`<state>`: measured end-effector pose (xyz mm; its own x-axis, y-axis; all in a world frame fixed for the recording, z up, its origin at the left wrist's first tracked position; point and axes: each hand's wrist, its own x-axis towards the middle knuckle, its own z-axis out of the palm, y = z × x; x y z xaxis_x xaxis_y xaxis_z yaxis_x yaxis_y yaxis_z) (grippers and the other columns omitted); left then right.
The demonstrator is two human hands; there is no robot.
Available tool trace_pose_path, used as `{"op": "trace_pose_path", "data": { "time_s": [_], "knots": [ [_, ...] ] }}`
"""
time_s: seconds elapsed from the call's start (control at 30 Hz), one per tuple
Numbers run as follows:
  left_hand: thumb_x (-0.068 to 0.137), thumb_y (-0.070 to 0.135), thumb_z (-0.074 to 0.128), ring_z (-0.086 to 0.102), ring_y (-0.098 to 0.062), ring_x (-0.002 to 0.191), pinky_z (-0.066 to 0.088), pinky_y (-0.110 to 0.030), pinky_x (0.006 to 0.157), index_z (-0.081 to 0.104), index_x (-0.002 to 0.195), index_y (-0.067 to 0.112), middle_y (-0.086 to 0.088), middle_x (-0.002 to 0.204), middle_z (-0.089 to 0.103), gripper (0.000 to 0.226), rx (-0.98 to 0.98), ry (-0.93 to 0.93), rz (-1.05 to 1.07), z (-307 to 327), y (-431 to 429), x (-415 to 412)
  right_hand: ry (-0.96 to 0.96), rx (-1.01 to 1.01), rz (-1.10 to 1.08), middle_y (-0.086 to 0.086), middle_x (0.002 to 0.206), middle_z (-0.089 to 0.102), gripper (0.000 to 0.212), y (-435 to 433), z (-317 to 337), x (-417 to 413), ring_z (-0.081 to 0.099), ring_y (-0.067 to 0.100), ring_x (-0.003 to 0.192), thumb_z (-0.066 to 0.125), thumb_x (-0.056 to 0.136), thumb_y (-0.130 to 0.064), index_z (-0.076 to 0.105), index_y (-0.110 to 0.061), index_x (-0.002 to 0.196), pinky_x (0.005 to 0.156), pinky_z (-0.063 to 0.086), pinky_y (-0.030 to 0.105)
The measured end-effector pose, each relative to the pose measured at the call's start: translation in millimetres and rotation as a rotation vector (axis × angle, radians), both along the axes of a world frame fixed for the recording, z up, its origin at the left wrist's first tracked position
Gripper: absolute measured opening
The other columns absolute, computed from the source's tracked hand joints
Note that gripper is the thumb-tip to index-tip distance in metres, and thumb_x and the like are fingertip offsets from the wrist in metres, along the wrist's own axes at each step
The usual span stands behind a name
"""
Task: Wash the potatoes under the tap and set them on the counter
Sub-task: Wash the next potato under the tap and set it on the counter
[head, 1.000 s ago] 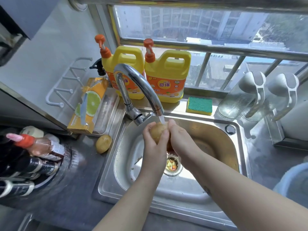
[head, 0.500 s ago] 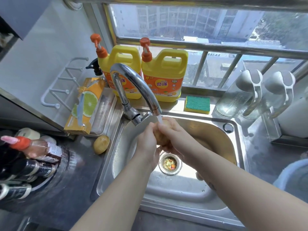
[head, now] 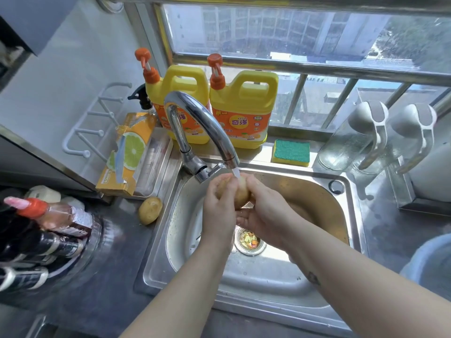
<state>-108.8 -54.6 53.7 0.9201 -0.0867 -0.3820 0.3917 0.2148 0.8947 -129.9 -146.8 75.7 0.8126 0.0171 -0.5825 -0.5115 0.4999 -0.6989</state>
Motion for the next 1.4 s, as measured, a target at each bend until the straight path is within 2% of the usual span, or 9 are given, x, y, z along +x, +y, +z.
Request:
{"op": "trace_pose_path", "data": {
  "time_s": [0.13,0.3,0.53,0.7,0.83,0.93,1.1,1.27,1.4],
  "knots": [
    [0.095,0.033,0.061,0.066,-0.024,0.064,0.049,-0.025,0.045,0.067,0.113,0.009,-0.015,0.094,0.067,0.030,-0.169,0.305,0.071,4.0,1.2,14.2,-0.126,-0.033,0.130,0.018,0.104,0.061,0.038,-5.1,-0.2,-4.1,0.060,0.021,0.066,0.046,0.107,-0.024,0.044,-0.020,0.145,0.068,0.056,0.029],
    [0.101,0.031,0.052,0.069,-0.026,0.055,0.050,-0.027,0.043,0.066,0.108,0.005,-0.016,0.069,0.072,0.031,-0.222,0.432,-0.004,12.4,4.1,18.3,-0.196,-0.329,0.160,0.021,0.095,0.063,0.043,-8.3,0.6,-3.3,0.063,0.023,0.063,0.061,0.099,-0.011,0.048,-0.022,0.139,0.065,0.060,0.033],
    [0.107,0.039,0.037,0.062,-0.011,0.076,0.049,-0.022,0.055,0.048,0.132,0.030,-0.007,0.106,0.066,0.029,0.181,-0.035,-0.318,3.4,-3.5,-5.2,0.021,-0.226,0.094,0.006,0.070,0.050,0.034,-8.3,-5.2,8.5,0.040,0.014,0.050,0.041,0.106,-0.046,0.062,-0.019,0.108,0.050,0.031,0.027],
    [0.095,0.045,0.055,0.063,-0.011,0.111,0.054,-0.024,0.085,0.047,0.131,0.034,0.005,0.122,0.063,0.038,0.256,-0.314,-0.426,-11.0,8.2,-3.9,0.196,0.089,-0.135,0.017,0.099,0.063,0.049,-5.5,-11.4,5.4,0.056,0.020,0.071,0.031,0.109,-0.042,0.059,-0.006,0.128,0.049,0.042,0.026],
    [0.083,0.046,0.058,0.069,-0.022,0.087,0.057,-0.035,0.059,0.065,0.102,0.030,0.002,0.096,0.072,0.026,0.104,-0.121,-0.176,-12.8,-1.3,9.2,0.007,0.071,-0.057,0.009,0.087,0.063,0.030,-0.3,0.2,-0.1,0.049,0.018,0.061,0.035,0.109,-0.026,0.059,-0.020,0.125,0.055,0.040,0.026],
    [0.096,0.031,0.051,0.058,-0.026,0.066,0.042,-0.024,0.041,0.065,0.088,0.019,-0.009,0.079,0.062,0.020,-0.009,0.121,0.009,-6.3,-6.6,20.1,-0.087,-0.185,0.111,0.009,0.100,0.061,0.037,-1.0,-7.6,-4.9,0.055,0.017,0.064,0.045,0.106,-0.027,0.041,-0.032,0.143,0.057,0.045,0.026],
    [0.098,0.021,0.052,0.068,-0.024,0.065,0.053,-0.030,0.054,0.069,0.093,0.010,-0.011,0.079,0.069,0.021,-0.127,0.424,0.045,0.2,-3.0,31.3,-0.306,-0.725,0.286,-0.011,0.101,0.062,0.045,-6.5,-22.1,-10.4,0.057,0.001,0.080,0.055,0.101,-0.033,0.035,-0.036,0.141,0.075,0.043,0.022],
    [0.107,0.025,0.038,0.068,-0.021,0.082,0.053,-0.023,0.057,0.065,0.117,0.002,-0.018,0.101,0.071,0.037,0.007,0.266,-0.025,-9.2,-2.1,16.6,-0.164,-0.680,0.181,-0.008,0.087,0.055,0.037,-0.5,-23.9,-0.3,0.049,0.003,0.066,0.039,0.103,-0.051,0.044,-0.024,0.127,0.064,0.038,0.025],
    [0.091,0.064,0.050,0.063,-0.031,0.113,0.048,-0.058,0.099,0.055,0.132,0.027,-0.017,0.128,0.063,0.056,0.045,0.067,-0.160,-20.6,3.2,-0.8,-0.022,-0.434,0.074,0.007,0.077,0.049,0.045,-4.7,-20.2,7.1,0.042,0.013,0.053,0.026,0.108,-0.044,0.054,-0.009,0.107,0.050,0.034,0.029]
  ]
}}
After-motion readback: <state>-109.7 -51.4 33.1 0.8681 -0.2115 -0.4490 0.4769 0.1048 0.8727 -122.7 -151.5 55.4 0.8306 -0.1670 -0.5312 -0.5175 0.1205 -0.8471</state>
